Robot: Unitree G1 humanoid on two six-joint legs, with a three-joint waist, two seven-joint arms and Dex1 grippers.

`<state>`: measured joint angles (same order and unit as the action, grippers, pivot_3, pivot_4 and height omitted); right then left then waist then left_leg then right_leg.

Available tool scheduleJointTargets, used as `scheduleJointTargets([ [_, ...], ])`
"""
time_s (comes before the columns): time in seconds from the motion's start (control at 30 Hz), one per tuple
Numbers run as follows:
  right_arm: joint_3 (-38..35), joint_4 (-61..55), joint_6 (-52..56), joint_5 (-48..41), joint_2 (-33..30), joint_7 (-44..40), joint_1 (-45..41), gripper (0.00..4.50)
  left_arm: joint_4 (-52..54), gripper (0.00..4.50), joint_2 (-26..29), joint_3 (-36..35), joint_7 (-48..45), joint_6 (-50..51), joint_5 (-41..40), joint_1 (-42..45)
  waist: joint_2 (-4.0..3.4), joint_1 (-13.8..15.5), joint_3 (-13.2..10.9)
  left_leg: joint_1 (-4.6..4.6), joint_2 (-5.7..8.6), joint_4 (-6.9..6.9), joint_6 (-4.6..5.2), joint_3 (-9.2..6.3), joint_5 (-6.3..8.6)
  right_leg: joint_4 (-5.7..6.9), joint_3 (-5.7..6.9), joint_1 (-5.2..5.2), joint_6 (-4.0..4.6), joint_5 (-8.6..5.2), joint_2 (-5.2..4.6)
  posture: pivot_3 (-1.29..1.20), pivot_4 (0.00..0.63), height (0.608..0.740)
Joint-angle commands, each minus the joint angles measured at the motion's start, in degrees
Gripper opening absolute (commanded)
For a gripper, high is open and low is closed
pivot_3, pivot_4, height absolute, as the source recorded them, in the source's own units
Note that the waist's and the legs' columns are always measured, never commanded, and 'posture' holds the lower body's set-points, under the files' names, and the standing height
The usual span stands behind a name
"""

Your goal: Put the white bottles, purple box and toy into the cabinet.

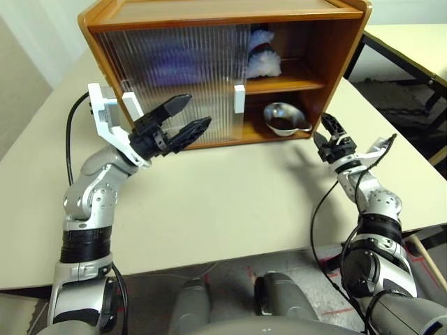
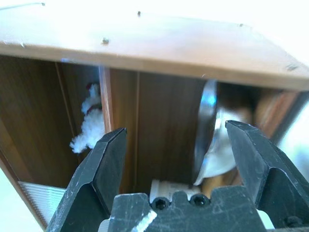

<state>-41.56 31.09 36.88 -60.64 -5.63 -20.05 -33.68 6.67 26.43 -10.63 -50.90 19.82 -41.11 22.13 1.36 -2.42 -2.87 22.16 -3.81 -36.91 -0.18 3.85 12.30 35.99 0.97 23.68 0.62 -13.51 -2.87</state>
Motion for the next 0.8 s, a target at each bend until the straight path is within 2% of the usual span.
scheduleJointTargets([
  [0.03, 0.2, 4.9, -0.4, 0.0, -0.5, 0.6, -1.8, 4.47, 2.9, 4.50, 1.2, -1.6, 1.3, 0.4, 0.0, -2.1, 0.01, 0.4, 0.0, 0.02, 0.00, 0.00, 0.00, -0.02, 0.00, -0.01, 0.01, 0.00, 0.00, 0.00, 0.01, 0.11, 0.010, 0.740],
  [0.17, 0.6, 11.9, -2.2, 1.6, -1.8, -1.0, -5.6, 4.47, 6.4, 4.50, 2.1, -3.2, 3.1, 1.1, -0.6, -4.8, 0.00, 0.8, 0.0, 0.04, 0.01, 0.00, 0.00, -0.02, 0.00, -0.04, 0.01, 0.00, 0.00, 0.00, -0.01, 0.16, 0.015, 0.740],
  [0.53, 0.0, 29.8, -10.3, 6.1, -4.7, -5.8, -15.5, 4.47, 12.7, 4.50, 4.0, -6.6, 7.1, 3.0, -2.6, -9.9, -0.02, 4.1, -0.1, 0.03, 0.02, 0.02, 0.01, -0.05, 0.00, -0.07, 0.01, 0.01, 0.01, -0.01, 0.02, 0.25, 0.028, 0.740],
  [0.8, -0.5, 34.9, -13.1, 8.1, -5.5, -6.7, -18.2, 4.47, 14.6, 4.50, 4.4, -7.4, 8.4, 3.7, -3.4, -11.3, -0.08, 6.7, -0.3, 0.07, 0.01, 0.03, 0.01, -0.05, 0.00, -0.13, 0.03, 0.01, 0.03, -0.02, 0.01, 0.26, 0.034, 0.740],
])
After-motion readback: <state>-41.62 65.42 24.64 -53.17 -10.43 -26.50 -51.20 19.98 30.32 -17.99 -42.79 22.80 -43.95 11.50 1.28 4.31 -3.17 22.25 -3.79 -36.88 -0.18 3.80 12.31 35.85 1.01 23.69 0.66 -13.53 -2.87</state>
